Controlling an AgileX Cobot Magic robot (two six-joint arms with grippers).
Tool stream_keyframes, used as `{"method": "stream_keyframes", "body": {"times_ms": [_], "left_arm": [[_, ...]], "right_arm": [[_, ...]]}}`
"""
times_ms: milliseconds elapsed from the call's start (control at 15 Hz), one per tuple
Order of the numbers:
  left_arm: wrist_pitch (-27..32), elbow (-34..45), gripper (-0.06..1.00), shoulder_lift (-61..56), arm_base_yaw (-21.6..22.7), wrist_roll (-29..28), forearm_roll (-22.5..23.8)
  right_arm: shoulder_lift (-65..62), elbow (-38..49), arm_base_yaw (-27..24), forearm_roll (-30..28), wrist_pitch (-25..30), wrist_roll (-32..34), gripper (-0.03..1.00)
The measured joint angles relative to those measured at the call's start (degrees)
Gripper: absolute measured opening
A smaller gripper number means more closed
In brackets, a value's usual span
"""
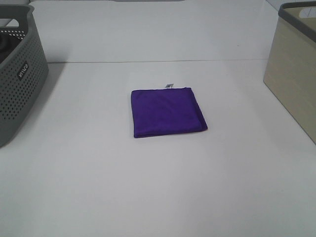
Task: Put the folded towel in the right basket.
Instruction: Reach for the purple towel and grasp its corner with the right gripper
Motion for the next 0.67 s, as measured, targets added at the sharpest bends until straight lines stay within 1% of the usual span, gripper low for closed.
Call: {"method": "stream_keyframes", "body": {"times_ms": [533, 667], "left_arm": [[0.0, 0.0, 0.99, 0.0, 0.0, 0.0, 0.0], [0.0, 0.0, 0.99, 0.0, 0.0, 0.0, 0.0]], "right_arm": [[0.0, 0.0, 0.0, 0.0, 0.0, 0.0, 0.94], [1.7, -1.4, 0.0, 1.3, 0.2, 0.0, 0.94]]}}
